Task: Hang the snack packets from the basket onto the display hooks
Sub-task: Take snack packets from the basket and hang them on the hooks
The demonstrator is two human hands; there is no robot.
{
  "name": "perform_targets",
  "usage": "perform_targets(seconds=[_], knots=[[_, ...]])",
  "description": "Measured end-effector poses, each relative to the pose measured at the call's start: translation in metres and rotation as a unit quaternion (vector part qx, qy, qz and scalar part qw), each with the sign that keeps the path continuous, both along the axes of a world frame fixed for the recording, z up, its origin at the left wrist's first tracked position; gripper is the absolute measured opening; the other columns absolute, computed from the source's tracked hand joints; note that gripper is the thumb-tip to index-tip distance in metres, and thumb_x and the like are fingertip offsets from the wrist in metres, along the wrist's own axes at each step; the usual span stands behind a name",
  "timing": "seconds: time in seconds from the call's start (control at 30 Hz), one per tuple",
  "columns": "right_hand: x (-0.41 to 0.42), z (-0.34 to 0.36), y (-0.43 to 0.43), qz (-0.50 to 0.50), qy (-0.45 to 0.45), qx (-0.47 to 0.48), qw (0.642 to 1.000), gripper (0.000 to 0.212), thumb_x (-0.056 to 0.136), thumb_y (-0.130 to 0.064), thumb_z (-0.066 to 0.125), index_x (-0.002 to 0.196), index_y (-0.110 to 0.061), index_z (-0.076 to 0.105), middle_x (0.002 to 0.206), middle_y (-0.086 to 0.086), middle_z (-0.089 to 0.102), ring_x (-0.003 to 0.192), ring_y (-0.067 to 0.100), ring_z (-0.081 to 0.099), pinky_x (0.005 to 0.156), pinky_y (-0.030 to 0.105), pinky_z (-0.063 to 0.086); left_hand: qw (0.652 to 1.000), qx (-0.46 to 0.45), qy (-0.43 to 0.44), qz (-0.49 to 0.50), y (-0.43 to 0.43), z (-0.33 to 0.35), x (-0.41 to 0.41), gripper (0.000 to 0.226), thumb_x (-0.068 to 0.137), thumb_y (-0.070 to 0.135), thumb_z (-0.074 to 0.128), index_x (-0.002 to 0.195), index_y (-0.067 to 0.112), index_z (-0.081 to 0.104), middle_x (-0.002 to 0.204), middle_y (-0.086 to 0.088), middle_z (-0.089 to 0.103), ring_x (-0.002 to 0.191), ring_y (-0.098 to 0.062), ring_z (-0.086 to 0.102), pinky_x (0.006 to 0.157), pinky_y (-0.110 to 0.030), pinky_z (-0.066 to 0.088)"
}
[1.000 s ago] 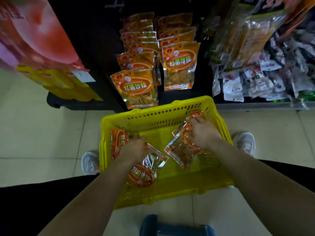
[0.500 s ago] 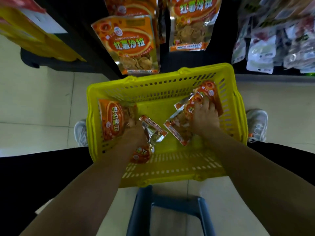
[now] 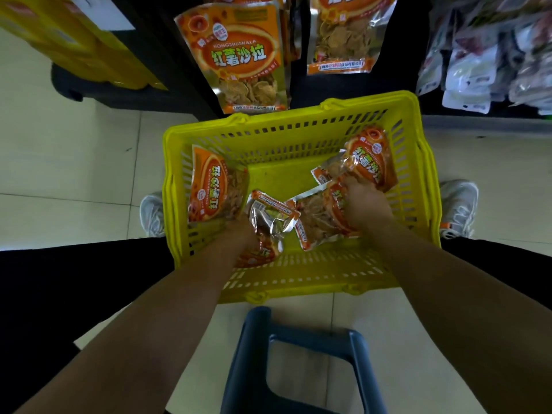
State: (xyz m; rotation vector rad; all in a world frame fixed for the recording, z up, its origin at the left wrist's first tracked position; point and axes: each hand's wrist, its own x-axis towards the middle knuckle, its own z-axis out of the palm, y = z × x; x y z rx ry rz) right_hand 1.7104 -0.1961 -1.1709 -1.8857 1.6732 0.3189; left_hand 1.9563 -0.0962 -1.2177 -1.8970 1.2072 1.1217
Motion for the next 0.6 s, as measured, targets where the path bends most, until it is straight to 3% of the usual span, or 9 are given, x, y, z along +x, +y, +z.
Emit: perform_targets(seconds=[0.07, 0.27, 0.33, 0.4, 0.47, 0.6], knots=[[-0.002, 0.006, 0.000, 0.012, 0.001, -0.005, 1.000, 0.061, 0.087, -0.025, 0.066, 0.142, -0.024, 0.041, 0.122, 0.019, 0.059, 0.107, 0.044, 0.060, 0.087, 0.051, 0.051, 1.000, -0.016, 0.017, 0.004, 0.008, 0.006, -0.001, 0.054, 0.089, 0.033, 0.070, 0.135, 0.010, 0.051, 0.132, -0.014, 0.059, 0.114, -0.030, 0.060, 0.095, -0.039, 0.051], [-0.006, 0.017, 0.000, 0.050, -0.021, -0.031, 0.998, 0.065, 0.085, -0.010, 0.064, 0.144, -0.029, 0.042, 0.130, 0.013, 0.059, 0.113, 0.041, 0.060, 0.091, 0.049, 0.051, 0.994, -0.104, 0.022, 0.030, 0.009, 0.023, 0.001, 0.042, 0.088, 0.021, 0.070, 0.125, 0.013, 0.053, 0.122, -0.012, 0.064, 0.110, -0.032, 0.062, 0.092, -0.044, 0.053], [-0.007, 0.021, -0.002, 0.060, -0.019, -0.030, 0.998, 0.063, 0.085, -0.009, 0.063, 0.142, -0.029, 0.045, 0.129, 0.013, 0.061, 0.112, 0.039, 0.060, 0.091, 0.047, 0.051, 0.992, -0.117, 0.050, 0.014, -0.003, 0.031, 0.002, 0.020, 0.089, 0.013, 0.067, 0.107, 0.017, 0.063, 0.118, -0.010, 0.067, 0.108, -0.028, 0.063, 0.091, -0.040, 0.053], [-0.007, 0.024, -0.006, 0.067, -0.018, -0.027, 0.997, 0.055, 0.088, -0.011, 0.062, 0.139, -0.029, 0.048, 0.127, 0.012, 0.063, 0.112, 0.036, 0.062, 0.090, 0.045, 0.051, 0.987, -0.133, 0.087, 0.033, -0.014, 0.041, 0.002, 0.012, 0.088, 0.010, 0.068, 0.092, 0.022, 0.067, 0.116, -0.006, 0.069, 0.107, -0.025, 0.064, 0.089, -0.035, 0.053], [-0.005, 0.030, -0.009, 0.065, -0.023, -0.030, 0.997, 0.053, 0.089, -0.012, 0.062, 0.138, -0.030, 0.050, 0.126, 0.013, 0.064, 0.111, 0.035, 0.062, 0.088, 0.046, 0.052, 0.979, -0.164, 0.105, 0.058, -0.025, 0.050, 0.003, 0.006, 0.087, 0.015, 0.071, 0.092, 0.018, 0.072, 0.114, -0.004, 0.070, 0.105, -0.022, 0.065, 0.089, -0.033, 0.053], [-0.001, 0.045, -0.015, 0.082, -0.039, -0.026, 0.996, 0.052, 0.091, -0.015, 0.060, 0.139, -0.033, 0.048, 0.127, 0.014, 0.063, 0.111, 0.037, 0.061, 0.088, 0.046, 0.054, 0.966, -0.182, 0.158, 0.094, -0.043, 0.071, -0.001, 0.020, 0.097, 0.016, 0.059, 0.104, 0.014, 0.078, 0.114, -0.004, 0.072, 0.106, -0.021, 0.065, 0.090, -0.032, 0.053]])
